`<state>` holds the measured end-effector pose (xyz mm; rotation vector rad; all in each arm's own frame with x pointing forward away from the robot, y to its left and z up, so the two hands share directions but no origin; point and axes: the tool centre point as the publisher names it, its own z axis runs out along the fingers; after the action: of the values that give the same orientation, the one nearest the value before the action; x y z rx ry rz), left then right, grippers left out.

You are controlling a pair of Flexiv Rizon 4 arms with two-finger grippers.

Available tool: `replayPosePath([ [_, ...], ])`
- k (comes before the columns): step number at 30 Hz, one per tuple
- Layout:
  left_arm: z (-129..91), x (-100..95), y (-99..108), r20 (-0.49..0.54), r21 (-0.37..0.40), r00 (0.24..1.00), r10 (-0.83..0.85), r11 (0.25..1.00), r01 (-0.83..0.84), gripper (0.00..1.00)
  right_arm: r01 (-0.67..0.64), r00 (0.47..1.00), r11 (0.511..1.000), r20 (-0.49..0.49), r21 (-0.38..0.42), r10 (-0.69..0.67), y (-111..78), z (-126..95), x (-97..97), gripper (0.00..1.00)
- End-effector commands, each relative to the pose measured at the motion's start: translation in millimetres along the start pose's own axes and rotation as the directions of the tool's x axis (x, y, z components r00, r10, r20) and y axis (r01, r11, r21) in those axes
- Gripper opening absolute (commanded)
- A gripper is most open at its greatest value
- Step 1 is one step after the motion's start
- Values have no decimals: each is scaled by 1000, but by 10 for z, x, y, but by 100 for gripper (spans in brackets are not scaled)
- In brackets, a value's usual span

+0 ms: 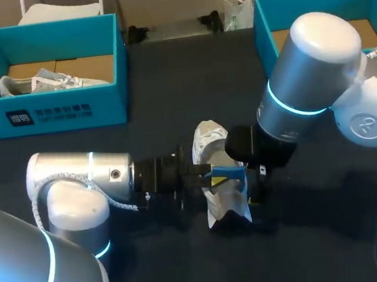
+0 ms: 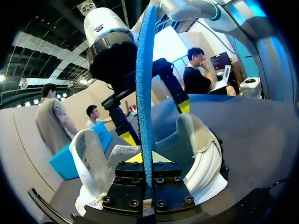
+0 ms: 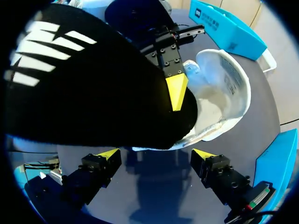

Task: Take the shoe out of the shoebox, open the shoe tongue, remove and reinsert the insole, then place the shoe into the shoebox

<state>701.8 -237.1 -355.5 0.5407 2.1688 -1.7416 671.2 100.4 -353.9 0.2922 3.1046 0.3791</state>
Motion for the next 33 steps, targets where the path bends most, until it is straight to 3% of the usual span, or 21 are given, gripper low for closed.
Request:
replayPosePath([
  [1, 36, 25, 37, 7, -28, 1000, 4, 1000, -4, 0, -1, 1000, 1000, 3, 2, 1, 7, 12, 7, 100],
  [8, -10, 34, -24, 5, -16, 1000, 1, 1000, -1, 0, -1, 1000, 1000, 3, 2, 1, 7, 12, 7, 100],
  [11, -25, 35, -67, 3, -10, 1000, 0, 1000, 0, 13, -1, 1000, 1000, 3, 2, 1, 7, 12, 7, 100],
  [13, -30, 32, -102, 2, -8, 1000, 2, 1000, -2, 26, -1, 1000, 1000, 3, 2, 1, 7, 12, 7, 100],
  [14, -33, 29, -124, 1, -6, 1000, 5, 1000, -5, 38, -1, 1000, 1000, 3, 2, 1, 7, 12, 7, 100],
  [27, -35, 76, -403, -11, 9, 999, 50, 999, -50, 40, -1, 1000, 1000, 3, 2, 1, 7, 12, 7, 100],
  [33, 0, 123, -463, -5, -4, 994, 107, 994, -107, 36, -1, 1000, 1000, 3, 2, 1, 7, 12, 7, 100],
])
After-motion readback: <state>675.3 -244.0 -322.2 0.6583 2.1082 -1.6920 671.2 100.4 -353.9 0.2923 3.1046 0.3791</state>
